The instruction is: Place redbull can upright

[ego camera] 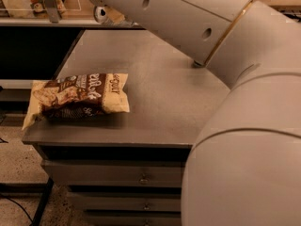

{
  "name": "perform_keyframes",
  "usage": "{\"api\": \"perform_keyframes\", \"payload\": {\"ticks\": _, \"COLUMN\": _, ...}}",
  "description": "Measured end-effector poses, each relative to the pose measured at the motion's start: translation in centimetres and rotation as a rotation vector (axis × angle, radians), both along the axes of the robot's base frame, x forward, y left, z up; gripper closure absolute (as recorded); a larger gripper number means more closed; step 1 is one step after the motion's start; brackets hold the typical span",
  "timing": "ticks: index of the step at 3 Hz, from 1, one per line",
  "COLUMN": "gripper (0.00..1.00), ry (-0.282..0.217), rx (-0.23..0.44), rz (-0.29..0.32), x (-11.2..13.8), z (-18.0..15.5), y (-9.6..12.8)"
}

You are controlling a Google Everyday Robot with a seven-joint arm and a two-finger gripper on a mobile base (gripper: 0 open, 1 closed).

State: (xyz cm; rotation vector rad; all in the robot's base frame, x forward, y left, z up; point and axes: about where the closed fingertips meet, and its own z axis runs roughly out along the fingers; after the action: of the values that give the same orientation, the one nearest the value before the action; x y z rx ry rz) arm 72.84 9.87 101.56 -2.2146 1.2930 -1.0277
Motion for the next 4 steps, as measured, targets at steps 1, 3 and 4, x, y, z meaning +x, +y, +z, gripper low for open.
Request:
{"api": "perform_keyframes", "payload": {"ticks": 1, "gripper": 1.0, "ry": 0.0, "rx": 0.001, "rz": 0.0, "x": 0.0, "z": 0.0, "y": 0.0}}
{"api": "perform_keyframes", "payload": {"ticks": 3, "gripper": 1.0, "ry": 0.009, "rx": 0.159, "rz": -0.054, "x": 0.1, "z": 0.3, "y": -1.9}}
{"api": "perform_keyframes", "payload": {"ticks": 4, "gripper": 1.0, "ry": 0.018, "rx": 0.297, "rz": -0.093, "x": 0.3, "z": 0.2, "y": -3.1}}
